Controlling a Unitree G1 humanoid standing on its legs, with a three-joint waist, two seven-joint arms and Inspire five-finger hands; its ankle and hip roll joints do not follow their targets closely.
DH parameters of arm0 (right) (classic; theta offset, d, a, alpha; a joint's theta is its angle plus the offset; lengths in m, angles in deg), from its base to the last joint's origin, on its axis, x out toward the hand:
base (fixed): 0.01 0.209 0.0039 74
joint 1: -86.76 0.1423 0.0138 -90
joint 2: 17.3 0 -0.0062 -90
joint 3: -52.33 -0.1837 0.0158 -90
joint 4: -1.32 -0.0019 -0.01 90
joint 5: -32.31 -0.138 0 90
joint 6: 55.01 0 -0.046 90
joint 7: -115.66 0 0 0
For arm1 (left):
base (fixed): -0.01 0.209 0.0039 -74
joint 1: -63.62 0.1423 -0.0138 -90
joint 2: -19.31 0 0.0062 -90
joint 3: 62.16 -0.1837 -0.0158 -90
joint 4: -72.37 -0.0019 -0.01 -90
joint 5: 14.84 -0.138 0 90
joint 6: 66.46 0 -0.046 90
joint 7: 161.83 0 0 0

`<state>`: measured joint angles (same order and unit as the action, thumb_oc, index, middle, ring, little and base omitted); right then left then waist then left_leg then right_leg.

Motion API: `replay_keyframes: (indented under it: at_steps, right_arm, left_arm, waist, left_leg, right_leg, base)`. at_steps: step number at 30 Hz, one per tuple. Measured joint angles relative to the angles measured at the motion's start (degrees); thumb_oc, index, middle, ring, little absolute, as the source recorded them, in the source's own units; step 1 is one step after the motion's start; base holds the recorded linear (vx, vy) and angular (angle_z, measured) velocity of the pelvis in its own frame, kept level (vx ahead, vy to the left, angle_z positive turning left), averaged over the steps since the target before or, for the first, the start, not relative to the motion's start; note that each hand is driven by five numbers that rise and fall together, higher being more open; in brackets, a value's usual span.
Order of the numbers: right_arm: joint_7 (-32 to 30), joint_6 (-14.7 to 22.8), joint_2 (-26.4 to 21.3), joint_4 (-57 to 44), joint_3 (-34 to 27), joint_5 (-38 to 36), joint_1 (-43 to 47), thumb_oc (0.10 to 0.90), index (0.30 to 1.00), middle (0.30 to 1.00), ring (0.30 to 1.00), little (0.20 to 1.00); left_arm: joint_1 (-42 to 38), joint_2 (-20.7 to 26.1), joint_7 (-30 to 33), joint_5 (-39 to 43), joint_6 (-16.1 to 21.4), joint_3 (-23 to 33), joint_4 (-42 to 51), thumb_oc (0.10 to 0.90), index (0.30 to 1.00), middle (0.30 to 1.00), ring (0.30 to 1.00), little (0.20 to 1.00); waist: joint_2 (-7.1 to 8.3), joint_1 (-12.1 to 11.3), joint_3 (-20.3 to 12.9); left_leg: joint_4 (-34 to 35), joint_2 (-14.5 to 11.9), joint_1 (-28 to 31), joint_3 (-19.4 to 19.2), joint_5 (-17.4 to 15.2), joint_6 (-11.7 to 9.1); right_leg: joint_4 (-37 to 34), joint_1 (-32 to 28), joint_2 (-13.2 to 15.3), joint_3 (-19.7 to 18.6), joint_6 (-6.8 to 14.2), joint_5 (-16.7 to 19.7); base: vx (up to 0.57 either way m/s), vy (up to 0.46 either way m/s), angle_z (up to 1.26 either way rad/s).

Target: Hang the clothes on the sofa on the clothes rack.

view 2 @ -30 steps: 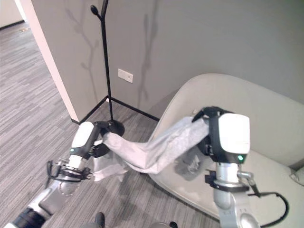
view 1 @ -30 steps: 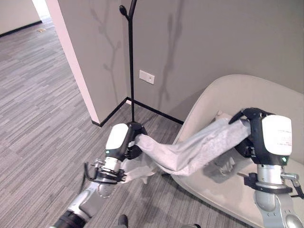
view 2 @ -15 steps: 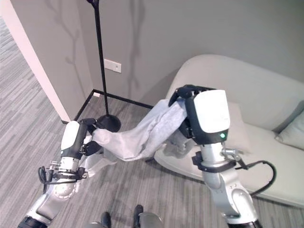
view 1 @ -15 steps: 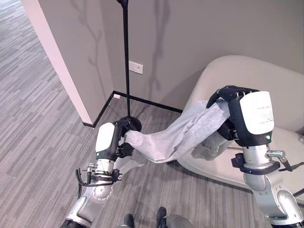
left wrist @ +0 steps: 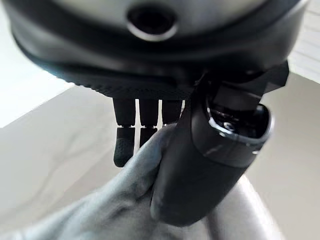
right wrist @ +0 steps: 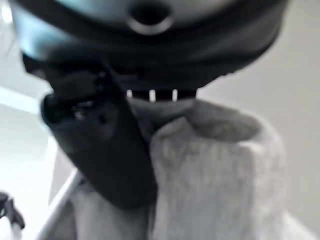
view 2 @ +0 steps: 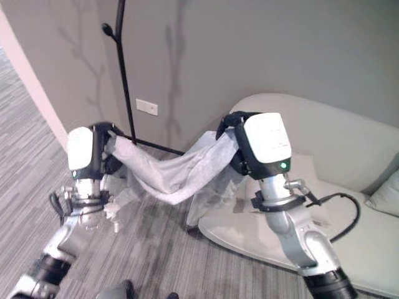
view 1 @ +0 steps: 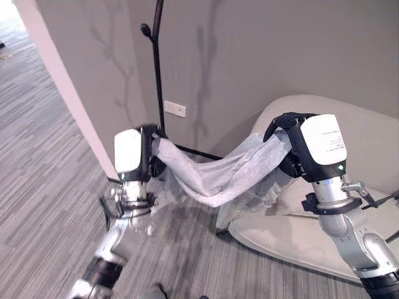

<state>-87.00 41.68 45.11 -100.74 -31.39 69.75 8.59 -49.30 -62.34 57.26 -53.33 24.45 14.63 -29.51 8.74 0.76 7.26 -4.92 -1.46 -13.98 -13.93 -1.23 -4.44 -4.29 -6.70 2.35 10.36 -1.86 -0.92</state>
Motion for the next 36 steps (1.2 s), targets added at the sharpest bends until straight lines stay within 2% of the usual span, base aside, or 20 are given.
replay_keyframes:
  at_steps: [3, 4, 5, 6, 8, 10, 11, 12, 15, 18, 21, 22, 23, 25, 26, 29, 30, 31, 35, 36]
  right_arm:
    - [-0.7, -1.0, -0.7, 1.7, 1.0, -0.3, 3.0, 0.400, 0.300, 0.300, 0.300, 0.300]
    - [-0.8, -1.1, -3.4, 2.3, 2.2, -0.3, 5.5, 0.400, 0.300, 0.300, 0.300, 0.300]
    - [-1.4, -1.1, -3.8, 1.8, 2.2, -0.2, 5.8, 0.400, 0.300, 0.300, 0.300, 0.300]
    - [-1.5, -1.1, -4.0, 1.3, 2.2, -0.2, 6.0, 0.400, 0.300, 0.300, 0.300, 0.300]
    - [-1.5, -1.2, -4.8, 0.8, 3.1, -0.1, 8.2, 0.400, 0.300, 0.300, 0.300, 0.300]
    - [-1.3, -1.8, -4.9, 0.3, 4.5, 0.2, 10.8, 0.400, 0.300, 0.300, 0.300, 0.300]
    - [-1.2, -1.8, -4.9, 0.0, 4.6, 0.4, 11.2, 0.400, 0.300, 0.300, 0.300, 0.300]
    - [-1.2, -1.8, -4.9, -0.5, 5.2, 1.6, 13.8, 0.400, 0.300, 0.300, 0.300, 0.300]
    - [-1.2, -2.3, -4.5, -0.4, 5.6, 2.9, 17.4, 0.400, 0.300, 0.300, 0.300, 0.300]
    - [-2.0, -2.6, -3.0, -0.5, 5.5, 3.6, 20.1, 0.400, 0.300, 0.300, 0.300, 0.300]
    - [-2.7, -3.4, -3.6, 0.2, 5.1, 3.8, 20.5, 0.400, 0.300, 0.300, 0.300, 0.300]
    - [-2.7, -3.5, -4.9, 0.4, 5.3, 3.8, 20.9, 0.400, 0.300, 0.300, 0.300, 0.300]
    - [-2.7, -3.5, -5.9, 1.2, 6.1, 3.9, 22.4, 0.400, 0.300, 0.300, 0.300, 0.300]
    - [-2.6, -3.5, -7.8, 2.3, 7.0, 3.9, 24.5, 0.400, 0.300, 0.300, 0.300, 0.300]
    - [-2.6, -3.5, -8.2, 2.5, 6.8, 3.8, 24.7, 0.400, 0.300, 0.300, 0.300, 0.300]
    - [-2.6, -1.4, -10.8, 1.7, 6.9, 2.6, 24.8, 0.400, 0.300, 0.300, 0.300, 0.300]
    - [-2.6, -0.8, -13.2, 1.3, 6.9, 2.5, 25.0, 0.400, 0.300, 0.300, 0.300, 0.300]
    - [-2.6, -0.4, -14.4, 0.9, 6.9, 2.3, 26.0, 0.400, 0.300, 0.300, 0.300, 0.300]
    - [-4.3, -0.4, -20.9, 1.0, 6.3, 0.5, 27.2, 0.400, 0.300, 0.300, 0.300, 0.300]
    - [-4.2, -0.4, -21.8, 2.5, 4.5, 0.5, 26.4, 0.400, 0.300, 0.300, 0.300, 0.300]
  left_arm:
    - [-4.6, 1.2, 2.3, -2.6, -2.6, 0.0, -3.5, 0.400, 0.300, 0.300, 0.300, 0.300]
    - [-8.1, 2.2, 3.0, -4.9, -4.9, -0.2, -9.6, 0.400, 0.300, 0.300, 0.300, 0.300]
    - [-8.7, 2.8, 3.1, -4.9, -6.5, 0.1, -10.5, 0.400, 0.300, 0.300, 0.300, 0.300]
    - [-9.0, 3.2, 3.2, -4.8, -7.6, 0.2, -10.8, 0.400, 0.300, 0.300, 0.300, 0.300]
    - [-11.3, 3.8, 3.9, -4.4, -10.3, 0.5, -13.5, 0.400, 0.300, 0.300, 0.300, 0.300]
    - [-13.3, 3.9, 4.0, -4.3, -11.9, 2.2, -14.2, 0.400, 0.300, 0.300, 0.300, 0.300]
    - [-13.8, 3.9, 4.0, -4.3, -12.3, 2.4, -14.2, 0.400, 0.300, 0.300, 0.300, 0.300]
    - [-14.5, 4.5, 4.1, -4.3, -13.2, 3.5, -14.1, 0.400, 0.300, 0.300, 0.300, 0.300]
    - [-14.4, 5.1, 4.1, -4.3, -15.6, 5.5, -14.3, 0.400, 0.300, 0.300, 0.300, 0.300]
    - [-14.9, 5.9, 4.3, -4.3, -17.5, 10.5, -14.4, 0.400, 0.300, 0.300, 0.300, 0.300]
    - [-16.2, 7.3, 4.6, -4.3, -17.5, 11.2, -14.9, 0.400, 0.300, 0.300, 0.300, 0.300]
    - [-17.1, 8.1, 4.5, -4.3, -17.5, 10.8, -15.9, 0.400, 0.300, 0.300, 0.300, 0.300]
    - [-17.9, 9.4, 4.4, -4.3, -17.4, 10.4, -17.2, 0.400, 0.300, 0.300, 0.300, 0.300]
    - [-18.1, 12.7, 4.2, -4.3, -17.2, 9.5, -18.0, 0.400, 0.300, 0.300, 0.300, 0.300]
    - [-18.2, 14.0, 4.3, -4.5, -16.6, 9.3, -18.1, 0.400, 0.300, 0.300, 0.300, 0.300]
    - [-24.0, 20.5, 4.0, -4.7, -13.6, 2.5, -20.3, 0.400, 0.300, 0.300, 0.300, 0.300]
    - [-26.6, 21.5, 4.0, -4.8, -12.9, 1.0, -20.9, 0.400, 0.300, 0.300, 0.300, 0.300]
    - [-28.2, 22.5, 4.1, -4.8, -12.6, 0.6, -20.5, 0.400, 0.300, 0.300, 0.300, 0.300]
    - [-32.2, 30.1, 3.6, -4.6, -11.9, -5.0, -22.1, 0.400, 0.300, 0.300, 0.300, 0.300]
    - [-32.3, 32.4, 3.6, -4.6, -11.8, -5.0, -21.8, 0.400, 0.300, 0.300, 0.300, 0.300]
  waist:
    - [-0.99, 0.7, -0.6]
    - [-3.30, 0.6, -2.3]
    - [-2.78, 1.6, -3.0]
    - [-1.98, 2.1, -3.5]
    - [-1.33, 3.2, -4.0]
    - [-1.53, 3.2, -4.1]
    - [-1.44, 3.3, -4.2]
    - [-1.59, 3.3, -4.0]
    - [-2.88, 2.8, -1.1]
    - [-3.70, 3.5, 0.4]
    - [-3.62, 5.1, 0.7]
    - [-3.43, 5.7, 0.6]
    - [-3.14, 5.9, 0.5]
    - [-2.10, 6.3, 0.1]
    - [-1.85, 6.0, -0.3]
    - [-2.34, 4.7, -1.1]
    - [-1.51, 4.7, -1.6]
    - [-0.82, 4.5, -2.1]
    - [-0.20, 5.3, -1.9]
    - [-0.25, 5.5, -1.9]
  left_leg:
    - [0.1, -1.4, -1.8, -1.5, 2.9, 0.2]
    - [1.4, -2.1, 1.5, -2.7, 4.6, 4.4]
    - [1.4, -0.9, 2.9, -3.1, 7.3, 7.4]
    - [1.6, 0.3, 3.9, -3.9, 7.7, 8.0]
    - [5.6, 3.5, 9.1, -5.2, 8.5, 10.3]
    - [9.8, 4.7, 13.2, -5.3, 8.3, 11.2]
    - [10.1, 4.9, 13.5, -5.1, 8.0, 11.6]
    - [10.0, 5.6, 14.5, -3.9, 7.3, 11.9]
    - [10.0, 5.7, 20.1, -1.9, 4.9, 13.5]
    - [10.0, 5.8, 24.8, 1.2, 1.1, 10.9]
    - [9.8, 4.9, 25.6, 5.6, -1.7, 8.0]
    - [9.6, 4.6, 26.0, 6.9, -2.1, 7.3]
    - [10.0, 4.6, 27.0, 7.0, -2.5, 6.8]
    - [10.0, 4.4, 30.8, 8.2, -4.9, 5.0]
    - [9.9, 3.7, 33.5, 8.4, -6.4, 3.5]
    - [1.1, -2.4, 33.4, 4.8, -6.4, -1.6]
    - [-2.5, -3.4, 31.4, 4.0, -5.8, -3.1]
    - [-7.0, -4.7, 28.3, 3.3, -6.2, -3.5]
    - [-3.9, -7.2, 21.9, -3.3, -7.1, -4.0]
    - [-0.4, -7.9, 21.2, -4.5, -6.0, -5.2]
  right_leg:
    - [-0.9, -4.7, -0.7, -1.2, 1.2, -2.4]
    - [-0.3, -8.2, -1.0, -3.3, 3.4, -5.7]
    - [1.0, -9.4, 0.2, -3.6, 4.9, -7.4]
    - [2.3, -9.8, 1.8, -3.6, 5.8, -8.4]
    - [10.9, -8.4, 5.2, -1.9, 8.1, -10.0]
    - [29.8, -0.2, 8.0, -0.7, 12.6, -11.1]
    - [33.5, 1.9, 8.9, -0.8, 13.3, -11.5]
    - [45.6, 8.8, 10.5, -0.3, 13.7, -11.8]
    - [54.2, 14.4, 11.6, 2.6, 13.0, -12.1]
    - [44.4, 23.0, 9.3, -0.1, 9.7, -12.1]
    - [24.8, 29.3, 4.0, -8.0, 7.1, -5.0]
    - [15.2, 28.6, 3.0, -9.6, 8.9, -1.9]
    - [9.5, 28.3, 3.1, -8.6, 8.4, 0.8]
    - [9.4, 25.3, 3.3, -7.1, 6.6, 2.9]
    - [10.1, 23.3, 2.5, -7.0, 5.3, 6.6]
    - [7.2, 16.1, -1.2, -1.7, 1.9, 10.1]
    - [5.7, 14.8, -1.4, -1.1, 0.2, 11.3]
    - [4.5, 13.7, -1.7, -0.8, -3.7, 11.5]
    - [-1.0, 9.5, -1.8, 1.3, -3.6, 10.4]
    - [-1.0, 9.1, -2.1, 2.1, -3.2, 10.2]
  base:
    - [0.36, 0.140, -0.44]
    - [0.46, 0.158, -0.62]
    - [0.43, 0.164, -0.52]
    - [0.28, 0.131, -0.13]
    - [0.22, 0.153, -0.18]
    - [0.19, 0.161, -0.17]
    - [0.20, 0.110, 0.06]
    - [0.21, 0.081, 0.18]
    - [0.24, 0.000, 0.33]
    - [0.27, -0.152, 0.54]
    - [0.31, -0.132, 0.80]
    - [0.26, -0.078, 0.72]
    - [0.33, -0.106, 0.64]
    - [0.36, -0.151, 0.52]
    - [0.26, -0.147, 0.33]
    - [0.16, -0.132, 0.47]
    - [0.07, -0.062, 0.76]
    - [0.07, -0.014, 0.42]
    - [0.10, 0.033, 0.36]
    - [0.03, 0.008, 0.08]
